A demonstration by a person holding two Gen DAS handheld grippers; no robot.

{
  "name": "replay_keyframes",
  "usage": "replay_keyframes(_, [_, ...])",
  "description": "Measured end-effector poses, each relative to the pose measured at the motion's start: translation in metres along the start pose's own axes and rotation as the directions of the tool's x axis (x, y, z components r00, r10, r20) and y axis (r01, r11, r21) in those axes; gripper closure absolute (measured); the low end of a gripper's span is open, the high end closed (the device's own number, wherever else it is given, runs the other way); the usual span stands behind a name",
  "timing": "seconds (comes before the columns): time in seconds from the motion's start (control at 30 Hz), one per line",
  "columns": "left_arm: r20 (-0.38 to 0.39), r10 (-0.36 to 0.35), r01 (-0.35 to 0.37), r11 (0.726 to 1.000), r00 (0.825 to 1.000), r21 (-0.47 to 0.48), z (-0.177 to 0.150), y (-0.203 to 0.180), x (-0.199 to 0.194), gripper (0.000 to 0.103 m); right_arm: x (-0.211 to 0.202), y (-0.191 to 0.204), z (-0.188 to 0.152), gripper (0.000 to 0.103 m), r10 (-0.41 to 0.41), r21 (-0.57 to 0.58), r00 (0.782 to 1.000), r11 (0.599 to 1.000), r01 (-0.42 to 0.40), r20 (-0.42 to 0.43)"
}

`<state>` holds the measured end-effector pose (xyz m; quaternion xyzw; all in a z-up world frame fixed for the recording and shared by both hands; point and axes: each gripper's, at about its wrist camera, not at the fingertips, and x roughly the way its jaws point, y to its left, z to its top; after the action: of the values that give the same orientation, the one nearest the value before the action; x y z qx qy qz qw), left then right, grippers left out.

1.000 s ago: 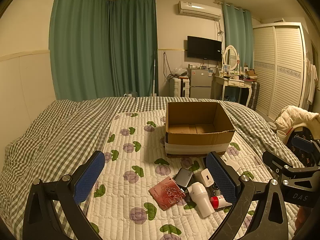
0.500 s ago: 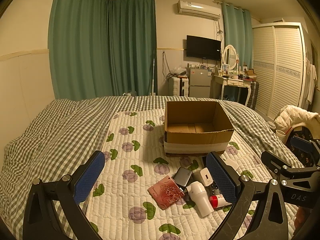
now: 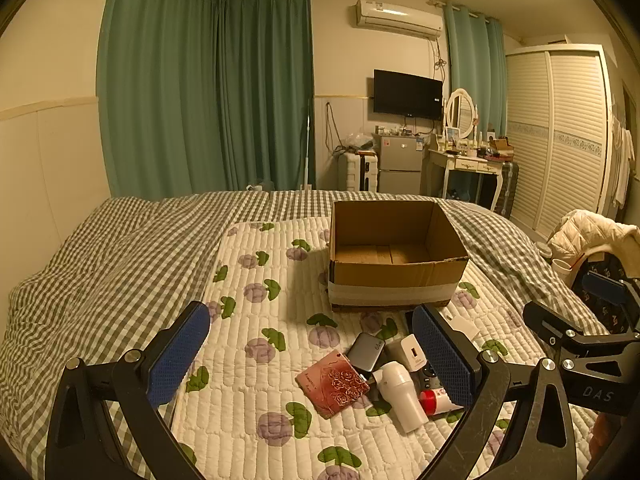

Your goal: Organize rigid objects

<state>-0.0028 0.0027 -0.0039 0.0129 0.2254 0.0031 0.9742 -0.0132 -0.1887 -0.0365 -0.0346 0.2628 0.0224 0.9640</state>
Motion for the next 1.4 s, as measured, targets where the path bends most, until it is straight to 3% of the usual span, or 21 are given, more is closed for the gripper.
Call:
replay_keyframes(0.2, [-0.004,0.002,-0.002,1.000,1.000,-0.005,0.000,0.002,0.002,0.000,0.002,-0.007,-0.013,0.000,-0.002,0.008,1.000,1.000,0.002,-0.001])
replay_keyframes(1.4, [-0.025,0.020,-0.020,1.000,0.999,0.012,-0.004,0.009,0.011,0.000,0.003,0.000,-0.011,0.000,0.002,-0.006,1.000,1.000,-0.003,-0.028])
